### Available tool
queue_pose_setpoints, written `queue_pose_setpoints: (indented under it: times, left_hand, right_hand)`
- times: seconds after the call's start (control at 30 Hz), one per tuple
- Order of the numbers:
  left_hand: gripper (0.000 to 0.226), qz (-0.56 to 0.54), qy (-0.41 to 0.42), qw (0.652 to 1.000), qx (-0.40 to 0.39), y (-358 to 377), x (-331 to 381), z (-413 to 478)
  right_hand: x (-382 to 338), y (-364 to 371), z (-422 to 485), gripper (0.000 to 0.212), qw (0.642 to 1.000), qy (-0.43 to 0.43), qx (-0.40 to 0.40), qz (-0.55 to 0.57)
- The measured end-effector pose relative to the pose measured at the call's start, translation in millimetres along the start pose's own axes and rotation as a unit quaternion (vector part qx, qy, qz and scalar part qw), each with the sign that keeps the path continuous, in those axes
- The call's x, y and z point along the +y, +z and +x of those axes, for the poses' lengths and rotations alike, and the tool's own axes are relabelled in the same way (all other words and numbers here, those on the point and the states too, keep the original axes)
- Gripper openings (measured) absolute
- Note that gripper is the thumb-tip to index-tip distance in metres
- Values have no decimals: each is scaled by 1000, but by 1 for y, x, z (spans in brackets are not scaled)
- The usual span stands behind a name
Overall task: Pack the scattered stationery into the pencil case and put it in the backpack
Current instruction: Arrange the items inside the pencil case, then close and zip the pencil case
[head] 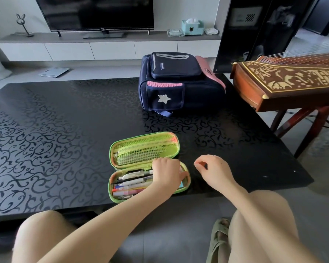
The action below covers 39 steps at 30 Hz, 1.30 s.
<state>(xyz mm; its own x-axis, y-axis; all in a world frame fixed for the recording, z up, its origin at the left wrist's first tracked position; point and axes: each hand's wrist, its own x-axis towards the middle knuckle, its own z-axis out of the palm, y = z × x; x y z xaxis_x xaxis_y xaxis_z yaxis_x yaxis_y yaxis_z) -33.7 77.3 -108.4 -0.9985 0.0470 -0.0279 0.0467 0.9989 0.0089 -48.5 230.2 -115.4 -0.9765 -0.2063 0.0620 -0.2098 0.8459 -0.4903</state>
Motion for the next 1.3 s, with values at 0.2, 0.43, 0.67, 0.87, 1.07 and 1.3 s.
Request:
queue_pose_setpoints:
  times: [0.2, 0.43, 0.67, 0.87, 1.07, 1.3]
  left_hand:
    - [47, -41, 29, 997, 51, -9, -16, 2]
    - [35, -128, -171, 970, 119, -16, -126, 30]
    - [46, -452, -291, 842, -45, 8, -188, 42]
    - [25, -522, -121, 844, -6, -25, -189, 18]
    - [45, -288, 87, 950, 83, -22, -175, -60]
    - [70, -87, 179, 971, 133, 18, -161, -101]
  right_hand:
    - [-8, 0, 8, 14, 1000, -8, -7, 2]
    - [-27, 10, 49, 31, 996, 50, -45, 61]
    - [-41, 32, 105, 59, 928, 170, -123, 307]
    - [-54, 2, 88, 31, 959, 34, -41, 277]
    - [-35, -11, -2, 27, 983, -182, -3, 36]
    - [-2, 31, -54, 55, 960, -274, 22, -59]
